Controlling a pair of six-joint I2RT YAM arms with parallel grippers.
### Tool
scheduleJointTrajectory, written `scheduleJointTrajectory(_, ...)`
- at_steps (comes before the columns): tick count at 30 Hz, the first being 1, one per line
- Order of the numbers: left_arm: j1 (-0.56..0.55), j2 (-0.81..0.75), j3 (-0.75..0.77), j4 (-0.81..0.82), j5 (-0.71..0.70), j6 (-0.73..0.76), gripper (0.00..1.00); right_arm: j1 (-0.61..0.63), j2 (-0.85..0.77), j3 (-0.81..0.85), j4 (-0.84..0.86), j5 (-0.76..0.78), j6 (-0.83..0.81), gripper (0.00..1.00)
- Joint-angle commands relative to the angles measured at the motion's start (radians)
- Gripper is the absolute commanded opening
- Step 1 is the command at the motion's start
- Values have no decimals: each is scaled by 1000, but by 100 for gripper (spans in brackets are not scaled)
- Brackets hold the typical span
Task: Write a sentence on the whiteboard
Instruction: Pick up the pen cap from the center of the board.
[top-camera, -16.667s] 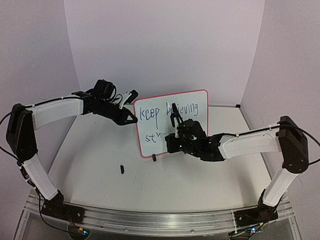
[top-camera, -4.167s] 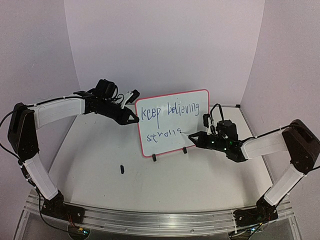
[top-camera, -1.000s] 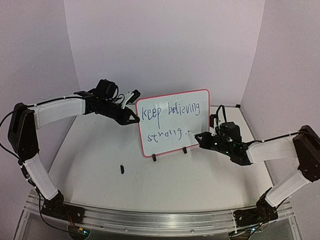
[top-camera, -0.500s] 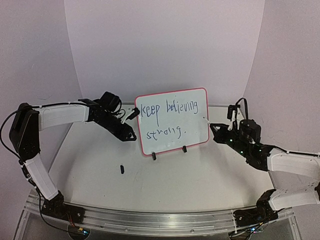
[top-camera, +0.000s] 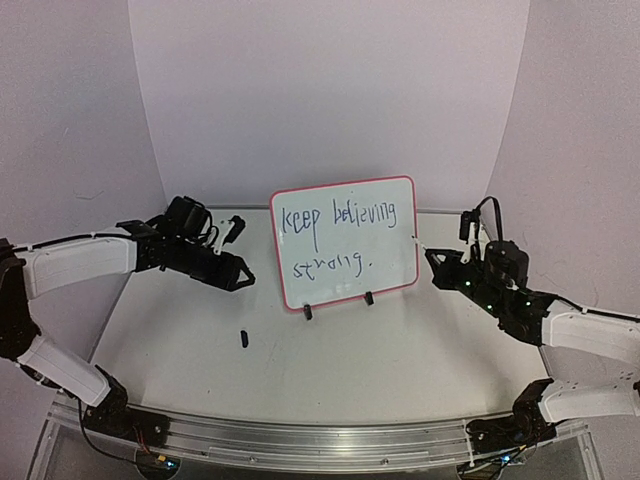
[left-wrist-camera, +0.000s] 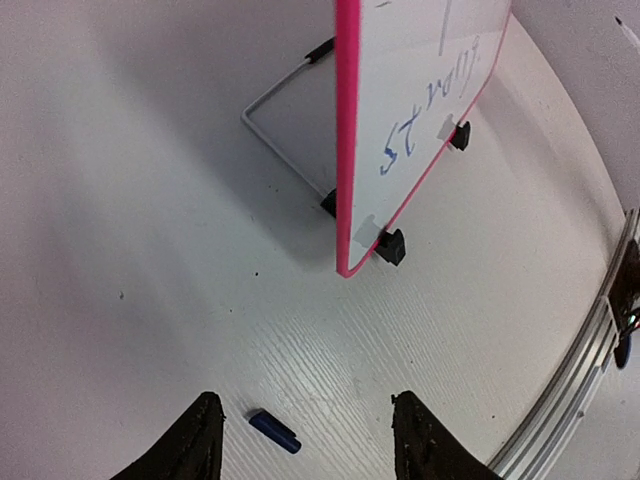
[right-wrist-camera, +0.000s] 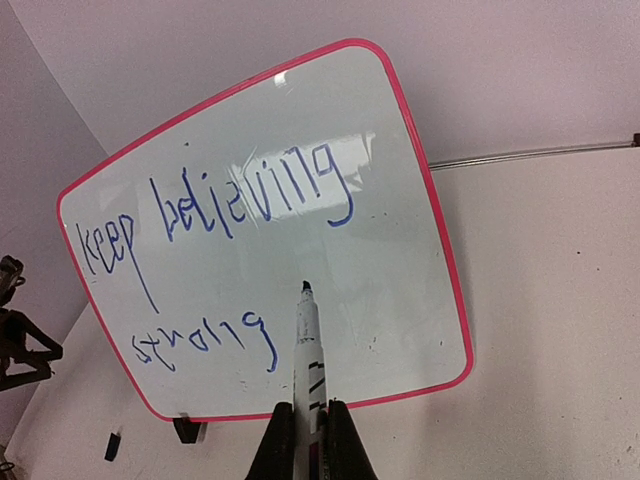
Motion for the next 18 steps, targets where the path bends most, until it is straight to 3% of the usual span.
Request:
scheduleJointTrajectory(1, -2, -90, -105, 90, -158, -314, 57, 3, -12, -4, -11, 11, -13, 0)
scheduleJointTrajectory(6, -20, -74, -219, 138, -185, -575, 56, 3, -16, -9, -22, 30, 4, 0)
scheduleJointTrajectory(18, -75, 37, -289, 213, -121, -669, 57, 4, -17, -37, -23, 40, 35, 0)
